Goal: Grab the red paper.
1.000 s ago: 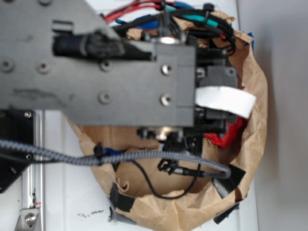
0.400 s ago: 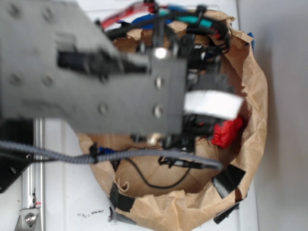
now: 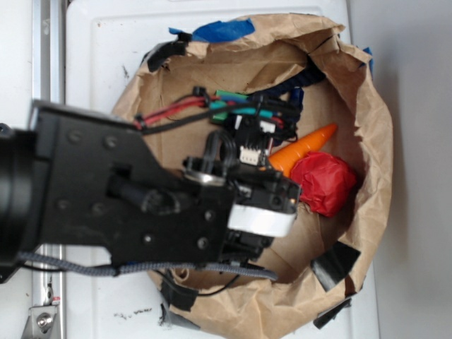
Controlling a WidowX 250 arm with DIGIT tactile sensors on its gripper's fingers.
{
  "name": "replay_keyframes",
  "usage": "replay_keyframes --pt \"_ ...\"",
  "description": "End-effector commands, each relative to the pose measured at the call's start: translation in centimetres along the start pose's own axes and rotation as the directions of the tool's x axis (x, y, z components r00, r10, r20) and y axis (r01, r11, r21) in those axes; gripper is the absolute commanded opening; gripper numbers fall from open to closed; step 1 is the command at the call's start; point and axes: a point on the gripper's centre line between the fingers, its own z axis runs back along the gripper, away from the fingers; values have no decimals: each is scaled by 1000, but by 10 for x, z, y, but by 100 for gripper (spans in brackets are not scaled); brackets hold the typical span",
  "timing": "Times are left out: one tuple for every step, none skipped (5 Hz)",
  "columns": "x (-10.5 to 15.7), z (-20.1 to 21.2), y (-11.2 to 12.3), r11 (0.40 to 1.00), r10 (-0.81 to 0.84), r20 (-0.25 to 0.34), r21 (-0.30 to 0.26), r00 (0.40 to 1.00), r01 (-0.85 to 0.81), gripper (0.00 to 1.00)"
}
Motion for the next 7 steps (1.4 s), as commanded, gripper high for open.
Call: replay_keyframes --pt "30 -17 42 992 110 43 -67 993 -107 100" --pt "36 -18 49 984 120 48 -139 992 -112 100" --pt "40 -13 44 982 120 68 -153 990 -109 100" --pt "42 -9 37 980 126 140 -173 982 -102 100" --pt "49 -7 23 981 123 200 -173 972 -89 100" --pt "64 -10 14 981 125 229 -174 966 -85 100" --pt "69 -26 8 984 126 208 -151 970 -95 100"
